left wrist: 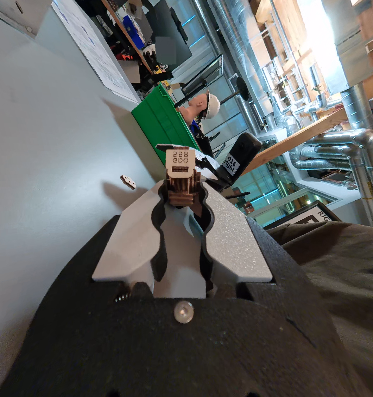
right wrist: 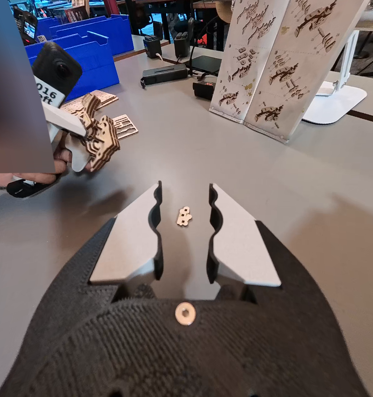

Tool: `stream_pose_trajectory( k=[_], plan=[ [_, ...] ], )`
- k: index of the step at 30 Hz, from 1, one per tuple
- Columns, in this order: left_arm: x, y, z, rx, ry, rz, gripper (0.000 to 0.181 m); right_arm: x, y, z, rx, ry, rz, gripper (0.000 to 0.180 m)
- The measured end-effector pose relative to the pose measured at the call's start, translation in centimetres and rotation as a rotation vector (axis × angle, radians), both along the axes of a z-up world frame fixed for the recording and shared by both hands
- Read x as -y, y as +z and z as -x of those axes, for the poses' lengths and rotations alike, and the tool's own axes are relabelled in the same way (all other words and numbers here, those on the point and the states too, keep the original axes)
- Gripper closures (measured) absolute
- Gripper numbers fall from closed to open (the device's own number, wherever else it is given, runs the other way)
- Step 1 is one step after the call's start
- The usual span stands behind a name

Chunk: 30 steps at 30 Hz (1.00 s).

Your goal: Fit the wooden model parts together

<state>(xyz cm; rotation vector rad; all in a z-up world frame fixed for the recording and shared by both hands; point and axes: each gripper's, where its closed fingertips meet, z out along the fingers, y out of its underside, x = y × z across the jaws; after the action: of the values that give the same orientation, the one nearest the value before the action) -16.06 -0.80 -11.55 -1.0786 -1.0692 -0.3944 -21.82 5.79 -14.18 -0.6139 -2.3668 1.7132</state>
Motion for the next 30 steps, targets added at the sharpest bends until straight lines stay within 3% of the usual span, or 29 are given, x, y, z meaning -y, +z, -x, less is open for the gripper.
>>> stream_pose_trajectory(
  k=[8,20,26,28,30],
  plan=[
    [0.3,-0.6,0.2,0.011,0.028,0.058,0.155,0.1,-1.3,-0.1,0.032,-0.003,-0.072,0.141],
    [0.4,-1.0,0.5,0.036,0.039,0.051,0.155,-0.1,-6.0,-0.4,0.149,-0.020,-0.334,0.135],
    [0.2,-1.0,0.4,0.048,0.026,0.036,0.155,-0.2,-6.2,0.2,0.094,-0.041,-0.374,0.151],
    [0.2,-1.0,0.4,0.052,0.023,0.031,0.156,-0.2,-6.2,0.1,0.086,-0.027,-0.379,0.166],
    [0.1,-1.0,0.3,0.052,0.019,0.033,0.156,-0.2,-6.2,-0.1,0.089,-0.013,-0.377,0.166]
  ],
)
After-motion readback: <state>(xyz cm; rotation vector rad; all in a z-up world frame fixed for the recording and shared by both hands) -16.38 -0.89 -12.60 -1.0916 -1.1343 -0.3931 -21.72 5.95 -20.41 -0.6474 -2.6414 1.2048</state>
